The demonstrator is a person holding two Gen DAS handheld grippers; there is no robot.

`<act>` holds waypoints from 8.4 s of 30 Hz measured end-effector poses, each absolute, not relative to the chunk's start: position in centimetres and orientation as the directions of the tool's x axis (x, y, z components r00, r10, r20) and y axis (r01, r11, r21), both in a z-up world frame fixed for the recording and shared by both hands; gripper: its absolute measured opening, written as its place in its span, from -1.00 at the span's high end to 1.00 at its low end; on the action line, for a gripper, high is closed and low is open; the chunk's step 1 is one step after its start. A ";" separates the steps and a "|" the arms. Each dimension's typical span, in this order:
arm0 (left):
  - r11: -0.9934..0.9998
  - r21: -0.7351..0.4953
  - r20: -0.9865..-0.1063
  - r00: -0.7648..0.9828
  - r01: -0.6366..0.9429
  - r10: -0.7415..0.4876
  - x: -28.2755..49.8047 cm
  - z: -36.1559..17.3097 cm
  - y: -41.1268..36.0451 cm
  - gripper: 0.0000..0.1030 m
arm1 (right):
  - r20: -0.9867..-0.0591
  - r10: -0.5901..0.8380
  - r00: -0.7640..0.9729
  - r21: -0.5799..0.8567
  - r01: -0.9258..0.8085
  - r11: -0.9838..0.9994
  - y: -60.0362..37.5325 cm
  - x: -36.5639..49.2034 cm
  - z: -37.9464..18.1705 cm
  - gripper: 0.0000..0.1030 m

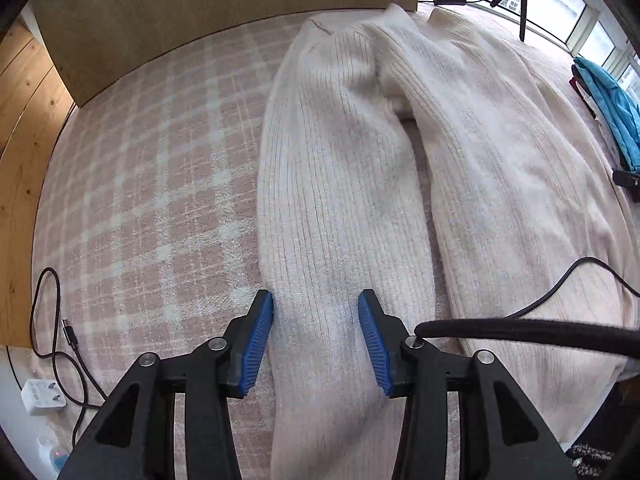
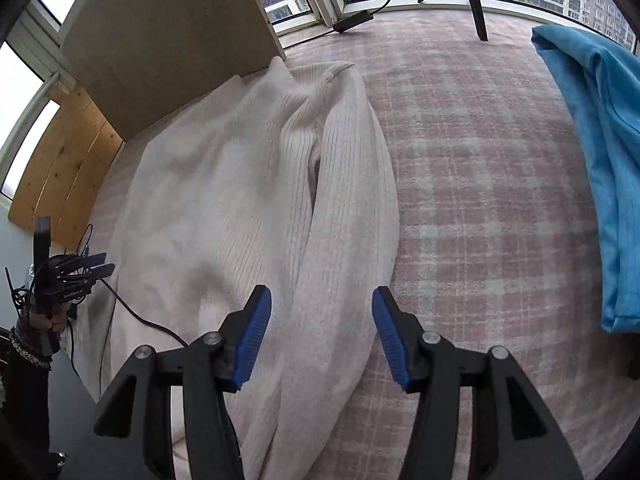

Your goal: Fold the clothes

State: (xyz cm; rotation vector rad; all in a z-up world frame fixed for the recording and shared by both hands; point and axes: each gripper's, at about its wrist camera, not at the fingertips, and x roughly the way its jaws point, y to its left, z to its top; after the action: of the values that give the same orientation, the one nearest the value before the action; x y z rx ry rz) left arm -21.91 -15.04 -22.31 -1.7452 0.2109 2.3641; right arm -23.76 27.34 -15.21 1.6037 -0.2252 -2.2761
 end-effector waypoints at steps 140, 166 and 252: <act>-0.983 -0.176 -0.878 -0.461 0.052 0.133 -2.7 -18.6 -28.0 0.88 | -0.869 -0.490 -0.076 0.412 0.439 -0.799 -12.0 -34.3 -8.5 0.20; -0.991 -0.087 -0.850 -0.526 0.101 0.021 -0.4 -16.3 -30.2 0.92 | -0.953 -0.298 0.060 0.275 0.590 -0.759 -23.8 -34.7 -13.0 0.20; -0.980 -0.181 -0.898 -0.395 -0.077 0.197 2.8 -21.4 4.3 0.87 | -0.903 -0.323 0.282 0.424 0.704 -0.570 6.2 -20.7 -18.4 0.19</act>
State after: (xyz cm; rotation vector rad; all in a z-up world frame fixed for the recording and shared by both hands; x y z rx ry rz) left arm 2.84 4.30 -21.38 -1.6251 -0.1640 2.4891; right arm -20.69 6.22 -18.44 1.6579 0.3540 -1.4448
